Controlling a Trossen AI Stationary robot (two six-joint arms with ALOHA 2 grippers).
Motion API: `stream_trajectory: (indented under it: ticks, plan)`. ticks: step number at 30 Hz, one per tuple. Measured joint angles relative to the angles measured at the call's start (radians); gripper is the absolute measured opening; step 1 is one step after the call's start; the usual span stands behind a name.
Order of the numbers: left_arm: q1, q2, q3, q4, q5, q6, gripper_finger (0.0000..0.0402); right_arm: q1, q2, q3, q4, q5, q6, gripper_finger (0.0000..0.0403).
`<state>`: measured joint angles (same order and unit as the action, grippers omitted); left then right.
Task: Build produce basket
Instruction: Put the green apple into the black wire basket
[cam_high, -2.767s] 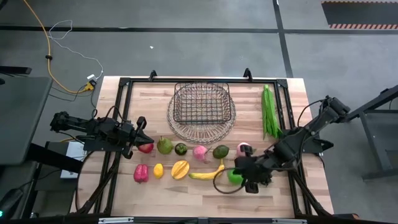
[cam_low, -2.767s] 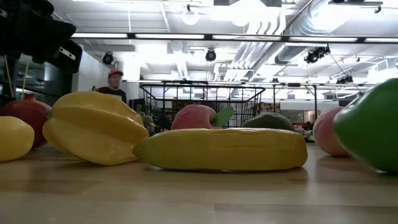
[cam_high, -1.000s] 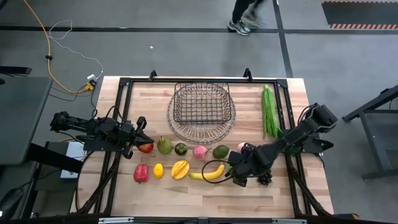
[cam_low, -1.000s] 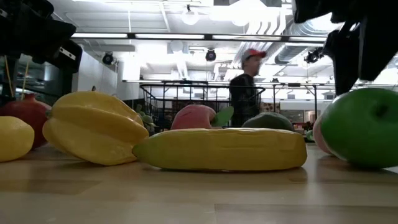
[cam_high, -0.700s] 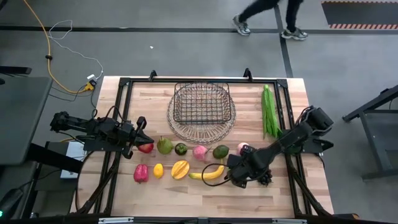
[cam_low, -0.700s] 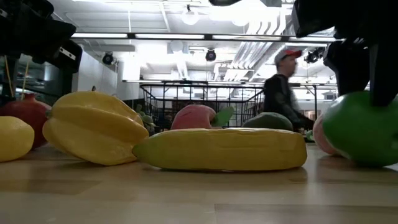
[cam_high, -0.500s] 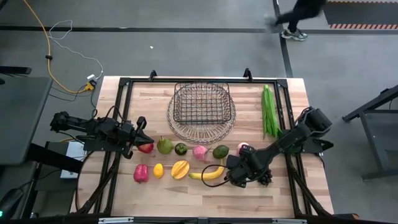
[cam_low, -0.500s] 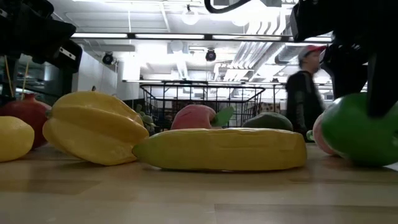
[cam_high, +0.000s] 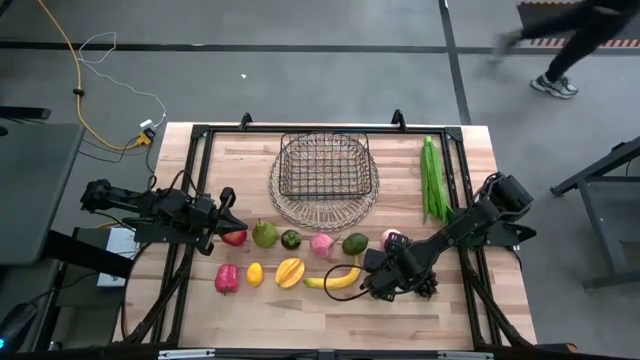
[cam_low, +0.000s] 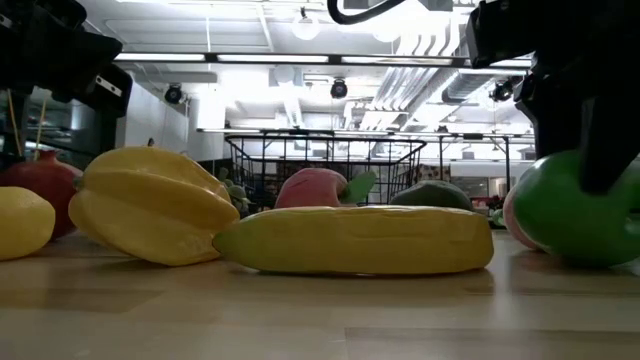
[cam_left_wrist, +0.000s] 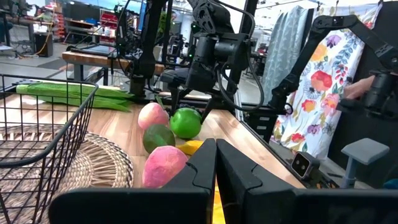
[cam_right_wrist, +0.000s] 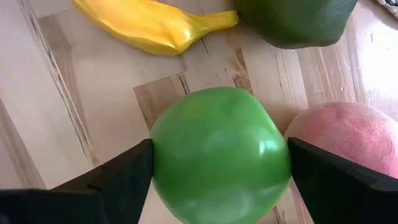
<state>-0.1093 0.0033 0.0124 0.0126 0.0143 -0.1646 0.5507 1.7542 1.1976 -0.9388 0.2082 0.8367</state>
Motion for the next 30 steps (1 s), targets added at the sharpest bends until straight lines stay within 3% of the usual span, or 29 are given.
stream_trajectory:
  ticks: [9,13,17,24,30]
  plan:
    - [0.0,0.0,0.0,0.0,0.0,0.0,0.0,0.014,-0.038,0.01,0.004,-0.039,-0.091,0.0303]
    - [0.0,0.0,0.0,0.0,0.0,0.0,0.0,0.017,-0.096,0.012,0.071,-0.114,-0.13,0.0302]
    - [0.0,0.0,0.0,0.0,0.0,0.0,0.0,0.022,-0.157,0.011,0.171,-0.096,-0.193,0.0301]
    - [0.0,0.0,0.0,0.0,0.0,0.0,0.0,-0.002,-0.271,-0.158,0.51,0.081,-0.353,0.0301]
    - [0.0,0.0,0.0,0.0,0.0,0.0,0.0,-0.055,-0.393,-0.482,1.067,0.202,-0.532,0.03]
